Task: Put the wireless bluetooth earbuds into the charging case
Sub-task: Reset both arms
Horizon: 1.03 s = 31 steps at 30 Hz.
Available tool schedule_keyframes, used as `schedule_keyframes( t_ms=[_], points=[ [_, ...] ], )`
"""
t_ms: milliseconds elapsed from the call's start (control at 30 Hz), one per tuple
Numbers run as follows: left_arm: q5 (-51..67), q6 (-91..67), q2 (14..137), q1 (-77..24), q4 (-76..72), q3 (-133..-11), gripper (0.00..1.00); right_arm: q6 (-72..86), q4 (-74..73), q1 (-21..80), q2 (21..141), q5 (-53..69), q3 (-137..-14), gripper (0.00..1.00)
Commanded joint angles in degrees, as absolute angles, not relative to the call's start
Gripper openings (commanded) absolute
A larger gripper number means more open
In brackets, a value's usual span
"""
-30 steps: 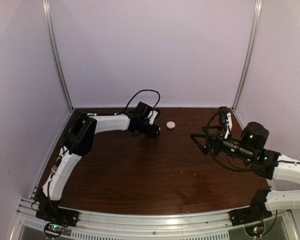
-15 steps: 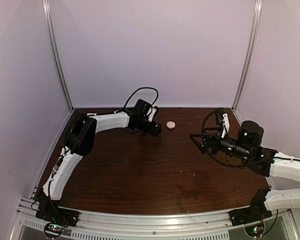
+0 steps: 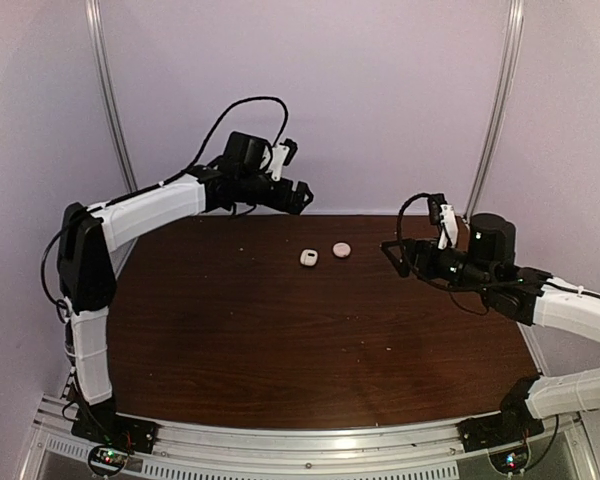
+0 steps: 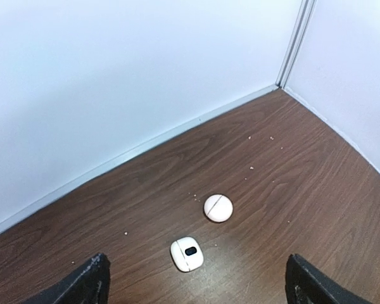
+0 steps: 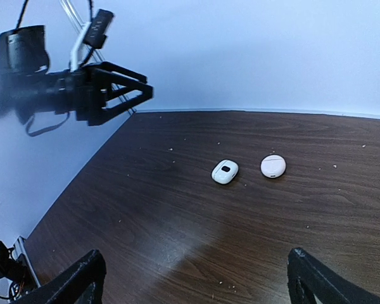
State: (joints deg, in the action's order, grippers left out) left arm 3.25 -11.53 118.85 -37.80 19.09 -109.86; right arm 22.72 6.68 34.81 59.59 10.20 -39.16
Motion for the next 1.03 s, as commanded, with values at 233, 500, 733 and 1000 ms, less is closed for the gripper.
schedule_keyframes(
  t_ms=[233, 500, 733, 1000],
  points=[
    [5.54, -18.50, 90.01, -36.28, 5.21, -73.51, 0.98, 21.34, 2.64, 31.52, 59.83, 1.76, -42.84, 1.00],
    [-0.83, -23.91, 71.87, -35.68, 1.37, -51.32, 0.98, 23.19, 7.06, 31.12, 60.34, 4.92, -37.36, 1.00],
    [-2.92, -30.49, 61.20, -35.51, -2.62, -36.08, 0.98, 26.09, 15.27, 31.15, 62.95, 7.81, -28.77, 1.00],
    [-4.12, -32.96, 58.27, -35.51, -5.18, -29.93, 0.98, 25.68, 18.09, 31.14, 63.04, 6.09, -25.79, 1.00]
  ],
)
